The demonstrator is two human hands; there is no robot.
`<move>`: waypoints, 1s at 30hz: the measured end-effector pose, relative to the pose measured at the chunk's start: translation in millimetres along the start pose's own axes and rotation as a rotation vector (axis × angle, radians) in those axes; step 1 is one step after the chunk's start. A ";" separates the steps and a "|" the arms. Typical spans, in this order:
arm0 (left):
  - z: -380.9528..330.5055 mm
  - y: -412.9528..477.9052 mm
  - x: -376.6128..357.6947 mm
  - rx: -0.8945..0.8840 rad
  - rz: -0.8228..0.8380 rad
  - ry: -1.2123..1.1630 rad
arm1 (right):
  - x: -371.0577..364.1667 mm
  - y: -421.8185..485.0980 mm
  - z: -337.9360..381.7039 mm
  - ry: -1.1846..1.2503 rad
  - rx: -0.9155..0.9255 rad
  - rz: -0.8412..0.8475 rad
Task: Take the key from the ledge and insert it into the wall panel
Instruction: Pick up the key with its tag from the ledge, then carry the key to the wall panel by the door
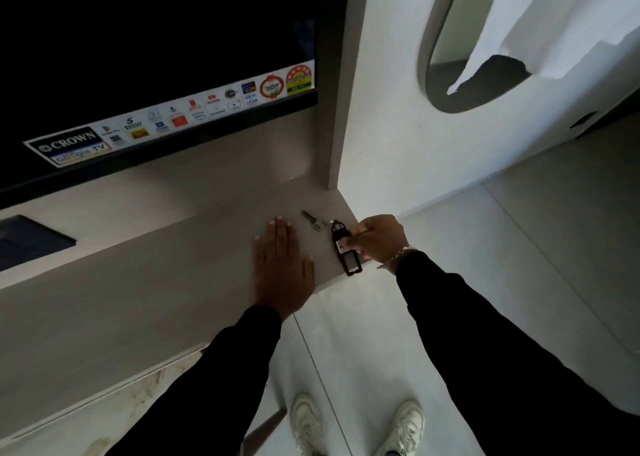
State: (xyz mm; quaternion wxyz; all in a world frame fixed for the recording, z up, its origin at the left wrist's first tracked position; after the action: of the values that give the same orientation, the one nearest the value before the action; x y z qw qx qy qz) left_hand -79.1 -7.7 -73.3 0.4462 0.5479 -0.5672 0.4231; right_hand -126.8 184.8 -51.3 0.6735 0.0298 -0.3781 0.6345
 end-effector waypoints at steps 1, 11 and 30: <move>-1.7 1.0 2.0 0.012 0.002 -0.029 | 9.9 -3.2 -6.4 0.068 -0.015 0.000; -142.0 17.3 35.3 -0.160 -0.090 -0.395 | 162.5 -26.1 -59.1 0.532 -0.024 0.020; -581.4 101.6 22.7 -0.781 -0.111 -0.542 | 523.2 -17.5 -195.3 0.906 -0.003 -0.247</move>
State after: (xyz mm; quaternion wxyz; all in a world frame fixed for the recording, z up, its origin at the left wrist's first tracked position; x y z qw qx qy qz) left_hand -155.9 554.3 91.4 0.4765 0.4591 -0.7497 -0.0043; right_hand -67.0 718.3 103.6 0.8412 -0.2064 -0.0408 0.4981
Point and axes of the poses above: each hand's wrist, its own y-axis towards the middle knuckle, its own x-axis out of the back of the hand, z = x × y, the point moved 8 cm from there along y, towards the middle knuckle, and after that the axes turned 4 degrees about -z, right-handed, at the moved point
